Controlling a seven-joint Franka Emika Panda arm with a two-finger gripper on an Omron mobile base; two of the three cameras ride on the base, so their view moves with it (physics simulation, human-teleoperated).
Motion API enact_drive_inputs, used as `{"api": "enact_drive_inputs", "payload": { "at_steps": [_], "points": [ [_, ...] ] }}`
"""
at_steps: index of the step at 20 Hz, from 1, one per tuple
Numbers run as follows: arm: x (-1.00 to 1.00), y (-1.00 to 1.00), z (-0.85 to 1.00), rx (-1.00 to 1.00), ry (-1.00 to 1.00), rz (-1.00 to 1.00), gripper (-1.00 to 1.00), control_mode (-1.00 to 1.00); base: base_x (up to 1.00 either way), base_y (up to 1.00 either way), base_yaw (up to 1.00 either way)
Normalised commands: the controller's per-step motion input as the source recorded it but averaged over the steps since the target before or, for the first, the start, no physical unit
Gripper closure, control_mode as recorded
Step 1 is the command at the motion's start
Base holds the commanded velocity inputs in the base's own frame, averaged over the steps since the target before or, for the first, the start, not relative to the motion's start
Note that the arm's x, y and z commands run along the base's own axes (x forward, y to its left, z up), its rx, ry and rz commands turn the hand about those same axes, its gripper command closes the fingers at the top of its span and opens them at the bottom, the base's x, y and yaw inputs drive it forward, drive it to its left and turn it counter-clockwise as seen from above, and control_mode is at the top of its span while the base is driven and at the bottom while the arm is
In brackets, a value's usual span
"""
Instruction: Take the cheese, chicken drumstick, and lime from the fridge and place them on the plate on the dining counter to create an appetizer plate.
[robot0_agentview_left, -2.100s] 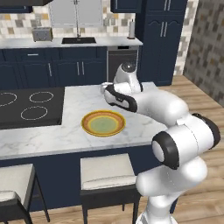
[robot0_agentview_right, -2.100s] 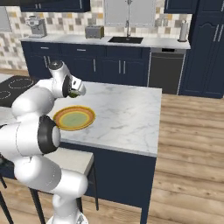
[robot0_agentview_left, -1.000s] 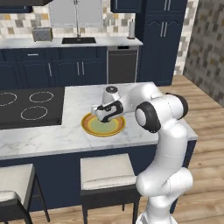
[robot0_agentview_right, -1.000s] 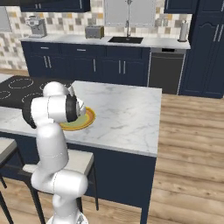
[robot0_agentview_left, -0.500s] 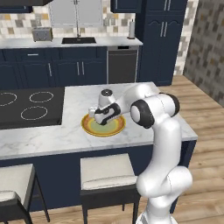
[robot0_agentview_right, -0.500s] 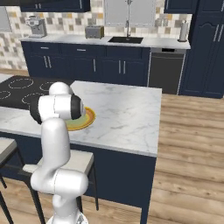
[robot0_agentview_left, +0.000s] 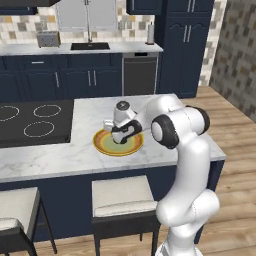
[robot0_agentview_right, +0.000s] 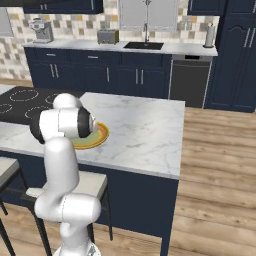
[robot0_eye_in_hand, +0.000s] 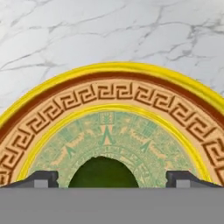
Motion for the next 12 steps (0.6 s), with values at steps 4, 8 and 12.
{"api": "enact_drive_inputs", "payload": {
  "at_steps": [4,8,12],
  "points": [
    [-0.88,-0.38,0.56,0.02,-0.12,-0.04,-1.0,-1.0,0.0,0.0,0.0],
    [-0.46,-0.56,0.94,0.19,-0.09,0.0,-1.0,-1.0,0.0,0.0,0.0],
    [-0.13,-0.63,1.0,0.3,-0.02,0.1,-1.0,-1.0,0.0,0.0,0.0]
  ]
}}
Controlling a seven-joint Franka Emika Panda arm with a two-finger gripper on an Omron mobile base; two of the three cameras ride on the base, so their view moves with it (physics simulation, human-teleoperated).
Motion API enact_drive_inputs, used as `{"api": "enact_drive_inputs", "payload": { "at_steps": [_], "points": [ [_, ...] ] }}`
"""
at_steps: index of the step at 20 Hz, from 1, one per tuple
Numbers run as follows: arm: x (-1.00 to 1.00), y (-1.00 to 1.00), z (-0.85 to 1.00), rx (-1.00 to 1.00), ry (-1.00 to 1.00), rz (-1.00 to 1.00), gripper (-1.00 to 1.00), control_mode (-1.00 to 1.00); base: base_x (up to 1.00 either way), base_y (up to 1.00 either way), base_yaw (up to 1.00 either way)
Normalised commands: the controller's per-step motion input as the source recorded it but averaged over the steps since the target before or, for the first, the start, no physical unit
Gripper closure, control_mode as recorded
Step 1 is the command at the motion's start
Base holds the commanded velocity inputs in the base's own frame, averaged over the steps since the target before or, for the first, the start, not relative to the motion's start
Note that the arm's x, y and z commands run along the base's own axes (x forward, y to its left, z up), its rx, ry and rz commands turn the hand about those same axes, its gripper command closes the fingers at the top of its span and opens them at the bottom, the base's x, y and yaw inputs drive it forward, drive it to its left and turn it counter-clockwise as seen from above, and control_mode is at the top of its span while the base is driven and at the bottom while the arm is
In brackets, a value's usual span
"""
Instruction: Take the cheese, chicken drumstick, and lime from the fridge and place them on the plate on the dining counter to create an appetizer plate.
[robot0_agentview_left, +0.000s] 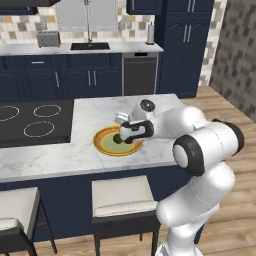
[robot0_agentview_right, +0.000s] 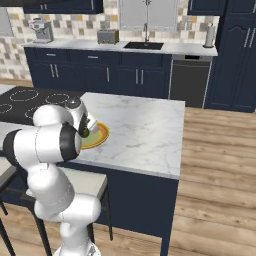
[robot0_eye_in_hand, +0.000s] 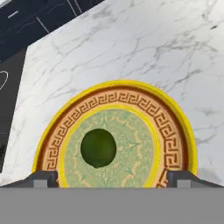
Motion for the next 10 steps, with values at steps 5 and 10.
{"api": "enact_drive_inputs", "payload": {
  "at_steps": [5,10],
  "points": [
    [-0.16,-0.65,1.0,0.18,-0.07,0.16,-1.0,-1.0,0.0,0.0,0.0],
    [-0.45,-0.55,1.0,0.01,-0.09,0.19,-1.0,-1.0,0.0,0.0,0.0]
  ]
}}
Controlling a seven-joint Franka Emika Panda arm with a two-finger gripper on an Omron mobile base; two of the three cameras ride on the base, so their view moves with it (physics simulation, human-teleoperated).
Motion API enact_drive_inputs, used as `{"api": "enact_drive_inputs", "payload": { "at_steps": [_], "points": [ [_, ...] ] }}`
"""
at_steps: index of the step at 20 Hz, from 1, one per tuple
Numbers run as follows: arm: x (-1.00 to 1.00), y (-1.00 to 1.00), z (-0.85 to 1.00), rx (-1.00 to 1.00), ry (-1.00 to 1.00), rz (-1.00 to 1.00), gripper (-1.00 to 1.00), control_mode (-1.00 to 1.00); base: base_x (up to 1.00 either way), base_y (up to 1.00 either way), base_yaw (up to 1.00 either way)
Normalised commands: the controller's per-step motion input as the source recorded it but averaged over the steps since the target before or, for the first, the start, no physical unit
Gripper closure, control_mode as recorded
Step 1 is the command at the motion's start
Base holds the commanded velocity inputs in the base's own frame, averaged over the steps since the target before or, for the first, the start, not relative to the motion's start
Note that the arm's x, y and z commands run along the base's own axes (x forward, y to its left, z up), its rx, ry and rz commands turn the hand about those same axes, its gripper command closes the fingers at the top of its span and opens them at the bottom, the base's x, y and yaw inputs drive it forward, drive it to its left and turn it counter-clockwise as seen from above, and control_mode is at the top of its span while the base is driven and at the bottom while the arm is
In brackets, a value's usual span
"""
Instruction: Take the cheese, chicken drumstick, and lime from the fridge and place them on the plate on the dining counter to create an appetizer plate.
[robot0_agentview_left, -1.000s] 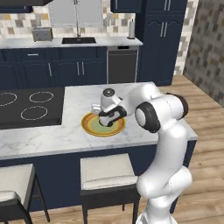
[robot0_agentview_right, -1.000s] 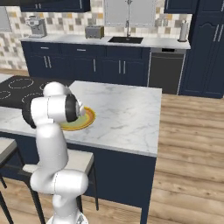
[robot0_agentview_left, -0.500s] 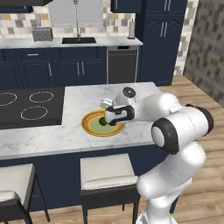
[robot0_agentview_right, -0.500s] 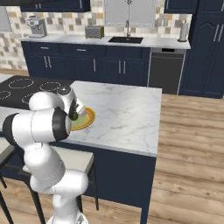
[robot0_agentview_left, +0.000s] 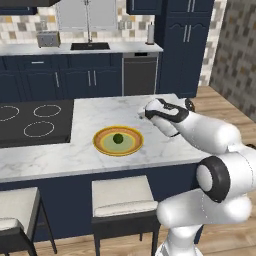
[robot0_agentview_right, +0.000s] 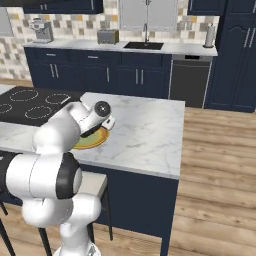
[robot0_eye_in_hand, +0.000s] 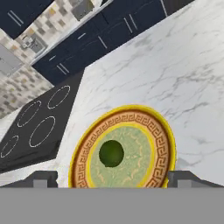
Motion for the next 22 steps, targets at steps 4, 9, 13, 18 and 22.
{"api": "enact_drive_inputs", "payload": {
  "at_steps": [4,9,13,18,22],
  "points": [
    [-0.5,-0.32,1.0,-0.07,-0.01,0.2,-1.0,-1.0,0.0,0.0,0.0],
    [-0.62,-0.12,1.0,-0.17,0.0,0.17,-1.0,-1.0,0.0,0.0,0.0],
    [-0.91,0.0,0.78,-0.24,0.0,0.11,-1.0,-1.0,0.0,0.0,0.0],
    [-1.0,0.0,0.21,-0.22,0.0,0.03,-1.0,-1.0,0.0,0.0,0.0],
    [-0.86,0.0,0.0,-0.06,0.0,0.0,-1.0,-1.0,0.0,0.0,0.0]
  ]
}}
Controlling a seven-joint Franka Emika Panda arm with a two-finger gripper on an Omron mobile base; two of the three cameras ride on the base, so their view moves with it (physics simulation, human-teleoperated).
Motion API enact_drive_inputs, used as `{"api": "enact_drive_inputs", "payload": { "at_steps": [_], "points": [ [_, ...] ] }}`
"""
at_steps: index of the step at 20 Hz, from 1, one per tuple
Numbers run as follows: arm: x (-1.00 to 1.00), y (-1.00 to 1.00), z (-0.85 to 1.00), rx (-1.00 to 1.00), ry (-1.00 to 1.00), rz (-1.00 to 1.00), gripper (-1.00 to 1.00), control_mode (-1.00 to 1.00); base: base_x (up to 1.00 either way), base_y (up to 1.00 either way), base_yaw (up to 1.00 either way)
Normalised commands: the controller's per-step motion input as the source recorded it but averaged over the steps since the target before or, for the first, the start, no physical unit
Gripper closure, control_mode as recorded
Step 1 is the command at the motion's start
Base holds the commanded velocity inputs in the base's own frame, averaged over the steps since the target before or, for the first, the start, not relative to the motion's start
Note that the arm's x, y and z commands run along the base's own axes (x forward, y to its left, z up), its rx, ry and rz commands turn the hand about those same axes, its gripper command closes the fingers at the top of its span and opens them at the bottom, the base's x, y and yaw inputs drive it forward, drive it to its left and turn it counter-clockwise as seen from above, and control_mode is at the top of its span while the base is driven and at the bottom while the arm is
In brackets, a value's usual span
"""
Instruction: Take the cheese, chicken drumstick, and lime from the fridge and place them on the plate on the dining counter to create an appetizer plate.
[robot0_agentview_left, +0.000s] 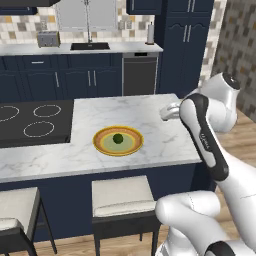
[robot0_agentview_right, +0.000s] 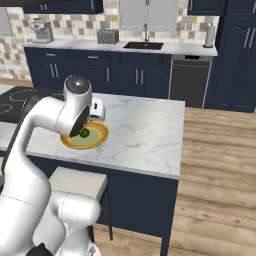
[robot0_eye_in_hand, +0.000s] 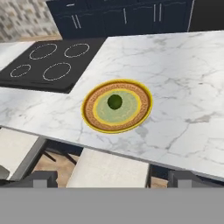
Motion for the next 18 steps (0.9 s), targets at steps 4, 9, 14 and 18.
{"api": "enact_drive_inputs", "payload": {
  "at_steps": [4,9,14,18],
  "points": [
    [-0.74,0.0,0.01,0.0,0.0,0.0,-1.0,-1.0,0.0,0.0,0.0],
    [-0.16,0.0,0.02,0.0,0.0,0.0,-1.0,-1.0,0.0,0.0,0.0],
    [0.0,0.0,0.0,0.0,0.0,0.0,-1.0,1.0,-0.18,-0.02,0.0],
    [0.0,0.0,0.0,0.0,0.0,0.0,-1.0,1.0,-0.99,-0.01,0.0]
  ]
}}
